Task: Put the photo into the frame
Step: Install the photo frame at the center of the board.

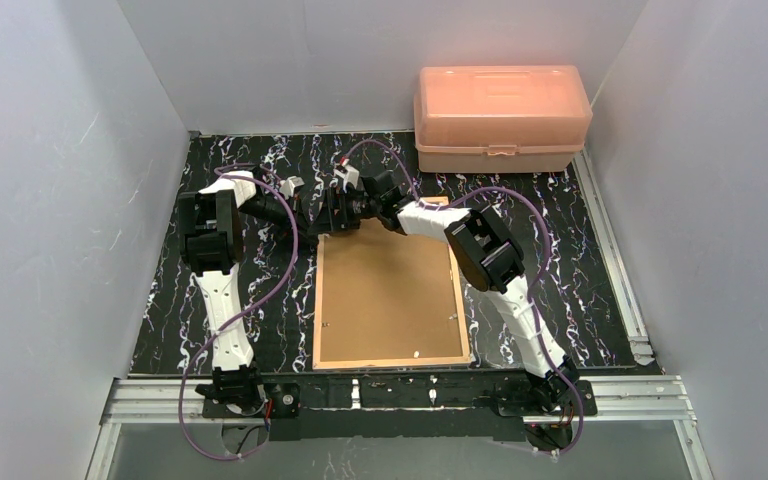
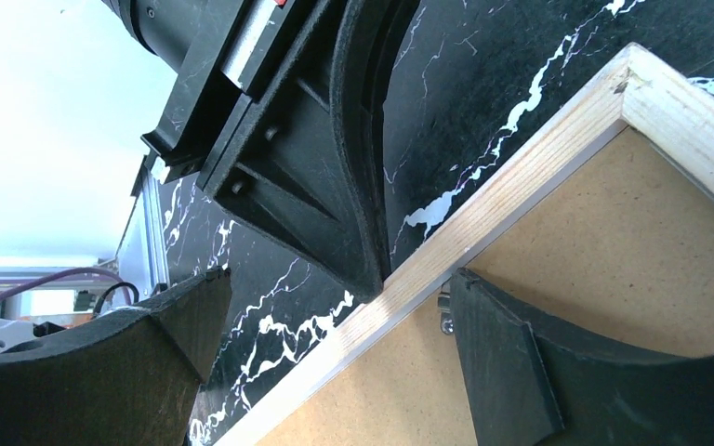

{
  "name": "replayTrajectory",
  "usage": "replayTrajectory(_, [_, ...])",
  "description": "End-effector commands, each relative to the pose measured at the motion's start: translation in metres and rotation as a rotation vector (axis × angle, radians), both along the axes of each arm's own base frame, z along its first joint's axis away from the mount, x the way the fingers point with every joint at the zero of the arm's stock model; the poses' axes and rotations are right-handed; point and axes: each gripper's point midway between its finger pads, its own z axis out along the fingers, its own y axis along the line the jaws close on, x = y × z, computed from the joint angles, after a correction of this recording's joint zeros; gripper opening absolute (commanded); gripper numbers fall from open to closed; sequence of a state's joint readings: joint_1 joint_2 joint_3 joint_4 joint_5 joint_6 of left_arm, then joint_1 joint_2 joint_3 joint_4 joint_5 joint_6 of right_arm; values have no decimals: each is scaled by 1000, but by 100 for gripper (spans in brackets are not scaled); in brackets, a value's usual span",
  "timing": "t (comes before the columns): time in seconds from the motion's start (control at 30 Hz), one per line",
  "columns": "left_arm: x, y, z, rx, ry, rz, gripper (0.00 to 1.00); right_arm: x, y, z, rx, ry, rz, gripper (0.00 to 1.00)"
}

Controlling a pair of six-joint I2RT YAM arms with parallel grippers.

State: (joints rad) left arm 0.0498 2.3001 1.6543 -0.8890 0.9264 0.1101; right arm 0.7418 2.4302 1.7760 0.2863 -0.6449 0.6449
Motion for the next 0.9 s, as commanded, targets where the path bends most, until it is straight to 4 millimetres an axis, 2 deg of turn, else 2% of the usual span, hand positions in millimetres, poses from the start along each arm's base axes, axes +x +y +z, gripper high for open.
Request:
replayTrajectory(0.0, [2,-3,-10,28,-22,-26,0,-10,5,-3,-7,5,57,94])
replayTrajectory(0.5, [2,-3,-11,29,-22,-27,0,-21,4,7,18,23,123,94])
replayTrajectory(0.6, [2,-3,-11,28,-22,-26,0,-5,-3,8,-19,-38,51,95])
replayTrajectory(0.7, [1,-3,-11,29,-23,-28,0,11,-10,19,-2,-73,3,95])
replayTrajectory(0.87, [1,-3,-10,27,-23,-27,0,15,-14,16,-19,-63,10,95])
